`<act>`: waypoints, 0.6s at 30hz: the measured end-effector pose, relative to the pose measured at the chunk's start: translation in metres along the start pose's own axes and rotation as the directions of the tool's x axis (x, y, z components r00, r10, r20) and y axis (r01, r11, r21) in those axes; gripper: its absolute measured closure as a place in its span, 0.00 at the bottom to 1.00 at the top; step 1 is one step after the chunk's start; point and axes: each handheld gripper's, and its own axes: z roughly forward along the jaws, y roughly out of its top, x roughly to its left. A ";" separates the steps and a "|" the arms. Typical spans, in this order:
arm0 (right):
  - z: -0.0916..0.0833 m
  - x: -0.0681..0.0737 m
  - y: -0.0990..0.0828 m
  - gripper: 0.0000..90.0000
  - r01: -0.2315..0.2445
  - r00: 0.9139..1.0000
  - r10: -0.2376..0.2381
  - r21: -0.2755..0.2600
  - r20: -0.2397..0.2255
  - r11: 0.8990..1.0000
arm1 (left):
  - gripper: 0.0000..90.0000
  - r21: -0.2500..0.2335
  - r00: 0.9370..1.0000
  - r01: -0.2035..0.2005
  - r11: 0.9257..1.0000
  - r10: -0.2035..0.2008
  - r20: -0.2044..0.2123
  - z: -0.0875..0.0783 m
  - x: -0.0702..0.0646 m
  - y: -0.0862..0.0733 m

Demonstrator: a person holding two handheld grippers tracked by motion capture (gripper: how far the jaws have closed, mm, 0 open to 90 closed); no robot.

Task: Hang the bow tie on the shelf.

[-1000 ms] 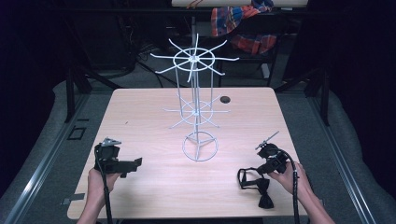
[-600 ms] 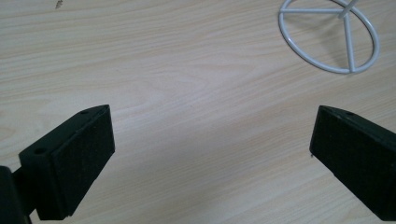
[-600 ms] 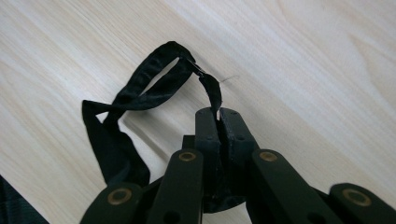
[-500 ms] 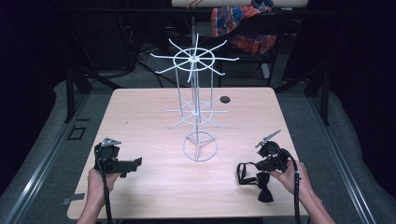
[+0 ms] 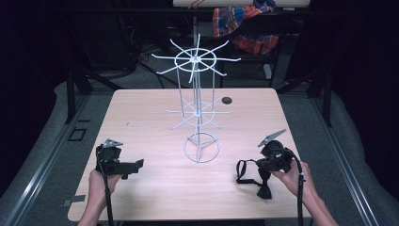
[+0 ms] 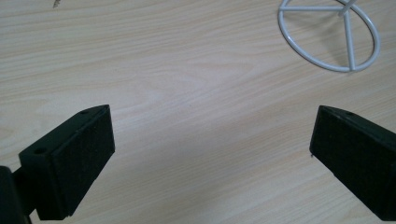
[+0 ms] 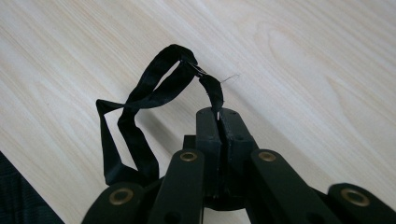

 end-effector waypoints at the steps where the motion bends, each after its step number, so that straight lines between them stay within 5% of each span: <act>1: 0.000 0.000 0.000 0.97 0.000 1.000 0.000 0.000 0.000 1.000 | 0.00 0.000 1.000 0.000 1.000 0.000 0.000 0.000 0.000 0.000; 18: -0.020 0.010 0.012 0.97 0.039 0.999 -0.036 -0.082 0.038 0.996 | 0.00 -0.008 1.000 0.005 1.000 -0.005 -0.002 0.000 0.000 0.000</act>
